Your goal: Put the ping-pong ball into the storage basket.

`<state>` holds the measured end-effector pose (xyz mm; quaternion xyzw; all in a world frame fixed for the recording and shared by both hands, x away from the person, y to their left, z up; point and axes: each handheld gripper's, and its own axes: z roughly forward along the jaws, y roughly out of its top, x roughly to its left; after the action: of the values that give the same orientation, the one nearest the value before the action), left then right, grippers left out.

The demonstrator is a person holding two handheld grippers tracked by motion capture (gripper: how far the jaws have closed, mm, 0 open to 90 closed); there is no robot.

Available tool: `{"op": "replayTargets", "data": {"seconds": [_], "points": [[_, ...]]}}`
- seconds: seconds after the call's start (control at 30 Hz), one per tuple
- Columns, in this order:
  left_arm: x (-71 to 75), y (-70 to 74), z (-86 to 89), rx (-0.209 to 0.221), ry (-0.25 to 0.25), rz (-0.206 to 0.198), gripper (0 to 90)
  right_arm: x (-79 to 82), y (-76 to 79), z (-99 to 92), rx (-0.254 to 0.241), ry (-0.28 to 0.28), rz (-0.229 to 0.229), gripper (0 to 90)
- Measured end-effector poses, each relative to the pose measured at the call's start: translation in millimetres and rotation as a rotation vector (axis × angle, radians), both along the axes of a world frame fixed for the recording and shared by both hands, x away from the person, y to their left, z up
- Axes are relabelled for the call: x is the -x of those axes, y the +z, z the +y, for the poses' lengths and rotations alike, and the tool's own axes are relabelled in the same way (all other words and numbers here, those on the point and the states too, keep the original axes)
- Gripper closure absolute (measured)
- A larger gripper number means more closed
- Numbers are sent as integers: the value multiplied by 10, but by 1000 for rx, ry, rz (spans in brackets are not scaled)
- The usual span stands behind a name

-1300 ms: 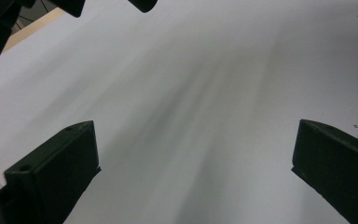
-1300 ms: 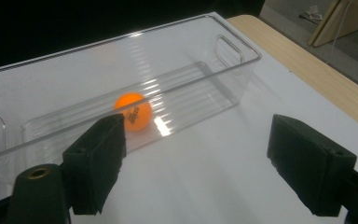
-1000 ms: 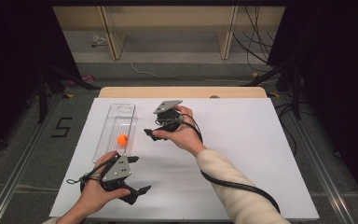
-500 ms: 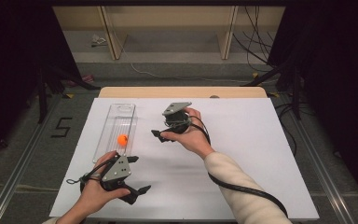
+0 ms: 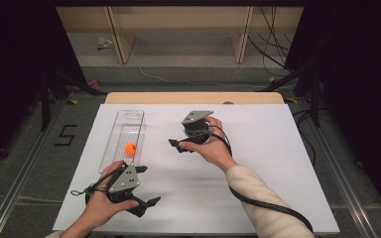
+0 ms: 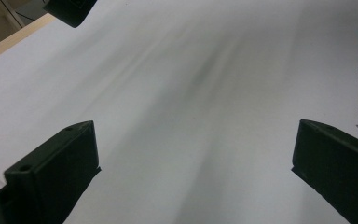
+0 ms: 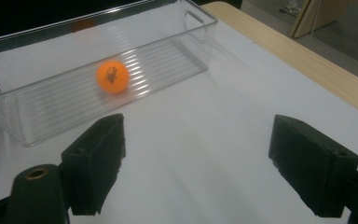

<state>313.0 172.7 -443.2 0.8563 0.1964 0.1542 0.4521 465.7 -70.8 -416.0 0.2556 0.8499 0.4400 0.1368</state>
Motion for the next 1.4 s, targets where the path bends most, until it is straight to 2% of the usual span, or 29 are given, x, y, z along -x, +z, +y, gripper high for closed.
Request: {"op": "replayTargets", "data": {"seconds": [1.13, 1.4], "points": [[-3, -1, 4, -1, 3, -1, 0, 137, -42, -437, -19, -58, -7, 194], [-3, 3, 4, -1, 3, -3, 0, 194, -84, -568, -19, -76, 3, 194]]}}
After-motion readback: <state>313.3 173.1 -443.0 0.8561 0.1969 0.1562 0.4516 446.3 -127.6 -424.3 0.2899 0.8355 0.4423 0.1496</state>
